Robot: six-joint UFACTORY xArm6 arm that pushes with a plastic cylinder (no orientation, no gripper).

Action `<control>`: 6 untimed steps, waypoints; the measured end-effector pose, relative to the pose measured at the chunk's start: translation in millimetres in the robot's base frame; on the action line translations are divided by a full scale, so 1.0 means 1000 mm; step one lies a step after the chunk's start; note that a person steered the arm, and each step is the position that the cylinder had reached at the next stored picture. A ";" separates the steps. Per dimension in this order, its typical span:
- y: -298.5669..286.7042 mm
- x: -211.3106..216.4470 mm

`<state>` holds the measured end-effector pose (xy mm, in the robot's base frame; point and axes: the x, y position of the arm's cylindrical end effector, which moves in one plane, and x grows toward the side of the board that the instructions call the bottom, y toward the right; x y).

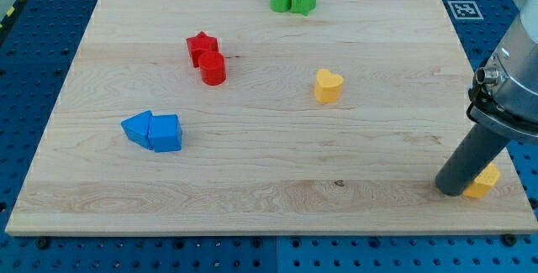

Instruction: Move your arm left side to the yellow heart

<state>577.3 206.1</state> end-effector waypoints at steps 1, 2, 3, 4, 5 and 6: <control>-0.034 0.000; -0.079 -0.003; -0.118 -0.024; -0.153 -0.062; -0.175 -0.107; -0.181 -0.151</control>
